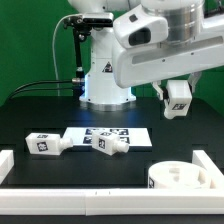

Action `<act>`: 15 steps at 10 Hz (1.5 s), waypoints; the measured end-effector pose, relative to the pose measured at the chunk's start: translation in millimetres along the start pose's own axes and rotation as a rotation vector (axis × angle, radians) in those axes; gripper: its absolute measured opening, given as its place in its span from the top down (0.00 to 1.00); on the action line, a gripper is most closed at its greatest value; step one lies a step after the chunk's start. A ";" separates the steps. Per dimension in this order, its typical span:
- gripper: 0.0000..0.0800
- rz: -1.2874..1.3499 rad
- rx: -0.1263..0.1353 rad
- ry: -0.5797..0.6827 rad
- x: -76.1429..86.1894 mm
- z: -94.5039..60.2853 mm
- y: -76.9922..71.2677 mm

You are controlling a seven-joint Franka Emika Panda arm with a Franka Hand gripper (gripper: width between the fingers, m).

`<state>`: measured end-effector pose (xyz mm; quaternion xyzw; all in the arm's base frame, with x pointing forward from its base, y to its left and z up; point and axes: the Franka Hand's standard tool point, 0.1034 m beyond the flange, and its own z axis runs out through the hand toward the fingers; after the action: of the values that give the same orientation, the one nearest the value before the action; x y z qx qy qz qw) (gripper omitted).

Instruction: Assemble stool

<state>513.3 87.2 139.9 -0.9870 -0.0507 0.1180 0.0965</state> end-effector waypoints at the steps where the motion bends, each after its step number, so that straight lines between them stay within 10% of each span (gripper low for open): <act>1: 0.60 0.002 -0.011 0.051 0.6 0.5 1.8; 7: 0.60 0.039 -0.001 0.484 74.8 -0.4 3.2; 11: 0.60 0.014 -0.026 0.543 71.5 5.4 15.7; 13: 0.60 0.072 0.041 0.528 83.0 10.7 40.9; 15: 0.60 0.148 0.126 0.541 99.0 11.7 31.7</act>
Offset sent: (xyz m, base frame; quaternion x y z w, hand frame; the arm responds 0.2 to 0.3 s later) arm 0.0544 0.0097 -0.0156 0.0496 0.1250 0.0352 0.9903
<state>608.6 70.4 100.2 -0.9758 0.0563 -0.1400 0.1585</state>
